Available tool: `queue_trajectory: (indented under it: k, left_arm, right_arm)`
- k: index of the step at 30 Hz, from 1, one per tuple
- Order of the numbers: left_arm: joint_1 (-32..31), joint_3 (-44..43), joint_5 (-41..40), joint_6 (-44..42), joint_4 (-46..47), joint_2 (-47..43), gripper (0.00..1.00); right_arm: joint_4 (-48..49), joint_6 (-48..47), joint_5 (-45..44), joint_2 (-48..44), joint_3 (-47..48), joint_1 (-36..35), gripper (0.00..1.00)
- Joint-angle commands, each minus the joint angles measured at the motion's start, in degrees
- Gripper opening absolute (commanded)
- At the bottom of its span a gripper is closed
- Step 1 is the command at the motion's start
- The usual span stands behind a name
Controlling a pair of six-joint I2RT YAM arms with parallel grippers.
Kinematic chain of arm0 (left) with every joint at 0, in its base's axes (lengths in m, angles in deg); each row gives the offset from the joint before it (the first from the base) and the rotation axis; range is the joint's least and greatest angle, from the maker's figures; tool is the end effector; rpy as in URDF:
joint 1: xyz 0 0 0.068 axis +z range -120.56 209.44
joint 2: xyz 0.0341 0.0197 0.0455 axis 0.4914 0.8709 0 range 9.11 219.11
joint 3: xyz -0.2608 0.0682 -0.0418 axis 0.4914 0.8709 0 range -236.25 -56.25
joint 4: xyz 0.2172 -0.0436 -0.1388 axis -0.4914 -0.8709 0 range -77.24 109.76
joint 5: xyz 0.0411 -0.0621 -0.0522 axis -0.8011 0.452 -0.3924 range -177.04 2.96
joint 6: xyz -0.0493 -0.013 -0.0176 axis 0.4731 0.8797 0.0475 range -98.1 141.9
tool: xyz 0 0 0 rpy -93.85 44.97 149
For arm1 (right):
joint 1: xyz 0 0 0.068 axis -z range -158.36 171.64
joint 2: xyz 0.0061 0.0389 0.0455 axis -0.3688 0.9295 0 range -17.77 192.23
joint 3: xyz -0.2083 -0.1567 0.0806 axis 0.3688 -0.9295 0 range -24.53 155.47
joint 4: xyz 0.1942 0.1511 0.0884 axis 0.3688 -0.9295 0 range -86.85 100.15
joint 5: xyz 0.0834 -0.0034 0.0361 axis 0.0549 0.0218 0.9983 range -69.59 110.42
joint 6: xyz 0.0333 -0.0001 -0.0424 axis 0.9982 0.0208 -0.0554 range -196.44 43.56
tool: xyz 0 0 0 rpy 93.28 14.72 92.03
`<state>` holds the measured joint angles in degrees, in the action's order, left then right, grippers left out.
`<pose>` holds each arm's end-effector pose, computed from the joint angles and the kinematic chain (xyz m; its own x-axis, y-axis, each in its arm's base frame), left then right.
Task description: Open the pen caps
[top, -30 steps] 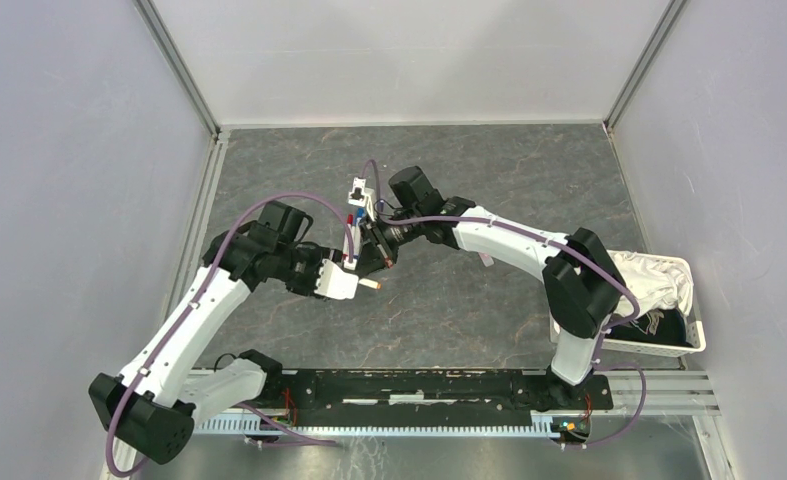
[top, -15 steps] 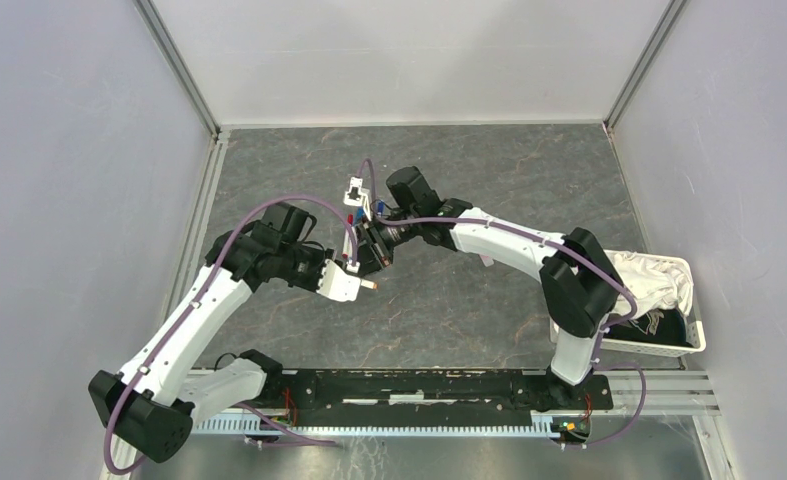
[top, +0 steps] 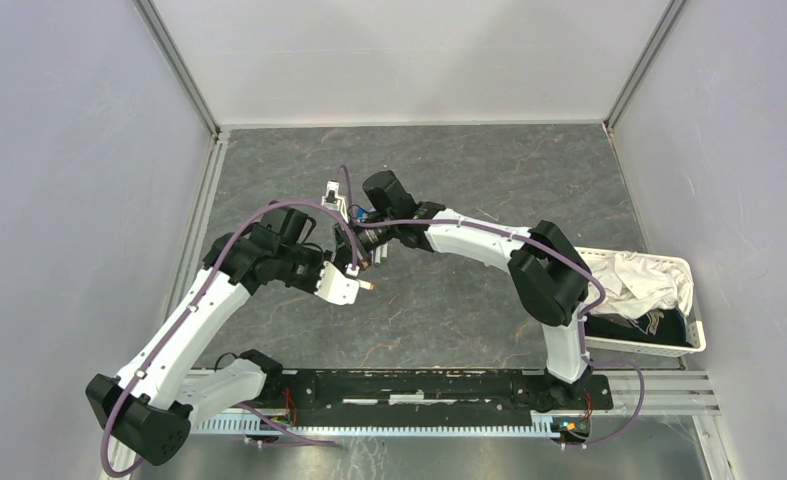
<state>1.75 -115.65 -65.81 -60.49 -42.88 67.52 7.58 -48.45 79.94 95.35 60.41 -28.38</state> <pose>0.1504 -0.0934 0.3082 0.4770 0.7931 -0.3787 0.8499 -0.3066 0.4285 0.2637 0.3623 0.2465 -0.6958 -0.4595 -0.5521 -0.6092 -0.0296 0.7924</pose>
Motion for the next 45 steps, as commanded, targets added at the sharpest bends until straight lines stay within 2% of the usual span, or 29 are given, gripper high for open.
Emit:
queue_trajectory:
  k: [1, 4, 8, 14, 19, 23, 27, 31, 34, 37, 45]
  left_arm:
    - [-0.8, -1.6, 0.2, -2.3, 0.0, -1.1, 0.02]
    - [-0.7, -1.1, -4.0, -2.3, 0.7, -0.4, 0.02]
    - [1.4, -1.7, -9.9, -1.4, 2.5, 2.5, 0.02]
    - [12.6, -3.0, -8.2, -10.9, 2.1, 5.9, 0.02]
    - [13.4, -1.8, -4.6, -10.0, 2.9, 5.9, 0.02]
    - [13.3, -0.1, -2.7, -3.6, 5.9, 7.8, 0.02]
    - [13.4, 0.0, -1.9, 6.6, 9.3, 13.5, 0.02]
    - [14.0, 0.7, -1.0, 13.8, 15.7, 18.6, 0.02]
    - [15.4, 0.3, -1.3, 17.8, 19.1, 23.3, 0.04]
    - [17.4, -0.7, -1.8, 19.8, 20.0, 27.9, 0.08]
    - [20.6, 2.5, -5.5, 21.8, 25.3, 35.4, 0.14]
  right_arm:
    - [1.3, 0.5, -1.2, 0.6, 3.5, 0.1, 0.0]
    - [-3.9, -4.1, -2.2, -1.2, 0.8, 0.5, 0.0]
    - [-8.7, -9.9, -3.4, -5.5, -7.6, 1.6, 0.0]
    - [-9.7, -14.5, -4.4, -13.4, -22.3, 4.2, 0.0]
    - [-11.2, -16.3, -5.7, -14.6, -23.4, 5.5, 0.0]
    - [-16.0, -18.4, -17.4, -14.2, -21.1, 9.4, 0.0]
    - [-17.7, -17.3, -40.4, -14.8, -21.7, 13.5, 0.0]
    - [-14.4, -16.2, -55.1, -16.8, -25.0, 14.3, 0.0]
    - [-11.7, -15.6, -61.0, -17.5, -26.6, 14.3, 0.0]
    - [-9.9, -15.4, -66.2, -17.1, -27.4, 14.6, 0.05]
    - [-5.7, -13.1, -69.9, -14.2, -29.3, 15.9, 0.2]
